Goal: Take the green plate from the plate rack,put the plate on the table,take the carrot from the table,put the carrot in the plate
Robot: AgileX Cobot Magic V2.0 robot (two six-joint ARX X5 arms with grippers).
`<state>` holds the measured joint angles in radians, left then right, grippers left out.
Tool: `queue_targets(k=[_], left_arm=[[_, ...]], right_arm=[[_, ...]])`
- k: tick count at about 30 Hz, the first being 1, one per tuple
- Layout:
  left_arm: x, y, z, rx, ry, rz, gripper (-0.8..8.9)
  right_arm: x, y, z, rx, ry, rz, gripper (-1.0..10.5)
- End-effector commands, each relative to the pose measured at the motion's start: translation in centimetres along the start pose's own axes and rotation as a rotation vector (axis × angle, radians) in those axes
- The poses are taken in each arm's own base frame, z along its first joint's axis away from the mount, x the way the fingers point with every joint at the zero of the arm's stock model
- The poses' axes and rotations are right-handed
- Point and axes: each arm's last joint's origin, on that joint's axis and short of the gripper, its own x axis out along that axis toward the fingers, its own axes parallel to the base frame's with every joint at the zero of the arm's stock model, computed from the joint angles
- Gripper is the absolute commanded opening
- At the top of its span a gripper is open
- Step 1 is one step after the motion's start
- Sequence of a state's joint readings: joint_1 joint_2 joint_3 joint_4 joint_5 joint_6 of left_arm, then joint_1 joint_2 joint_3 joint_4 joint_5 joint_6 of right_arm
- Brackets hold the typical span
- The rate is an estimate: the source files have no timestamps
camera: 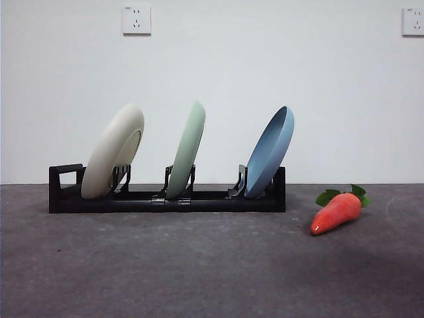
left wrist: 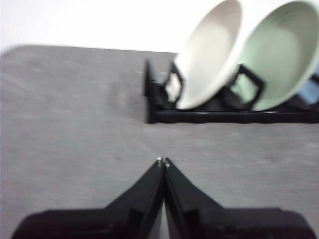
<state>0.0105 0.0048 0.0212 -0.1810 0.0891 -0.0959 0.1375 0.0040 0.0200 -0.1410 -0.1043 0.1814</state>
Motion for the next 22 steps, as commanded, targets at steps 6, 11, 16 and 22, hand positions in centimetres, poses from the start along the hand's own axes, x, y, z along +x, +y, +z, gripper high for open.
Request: queue_targets(k=[6, 11, 16, 22], left_arm=[[-2.0, -0.8, 4.3, -0.114, -0.048, -0.085, -0.07], [-3.5, -1.5, 7.9, -0.126, -0.071, -0.151, -0.07], [-4.3, -2.1, 10.9, -0.094, 0.021, -0.252, -0.07], [-4.2, -2.9, 13.5, -0.022, 0.165, -0.452, -0.07]], right_arm=[[-1.1, 1.0, 4.6, 0.166, -0.063, 0.036, -0.1], [-1.5, 1.9, 8.1, 0.158, 0.022, 0.095, -0.1], [-1.4, 2.9, 11.4, 0.073, 0.196, 0.17, -0.1], [-1.0, 3.8, 14.6, -0.014, 0.441, 0.293, -0.1]])
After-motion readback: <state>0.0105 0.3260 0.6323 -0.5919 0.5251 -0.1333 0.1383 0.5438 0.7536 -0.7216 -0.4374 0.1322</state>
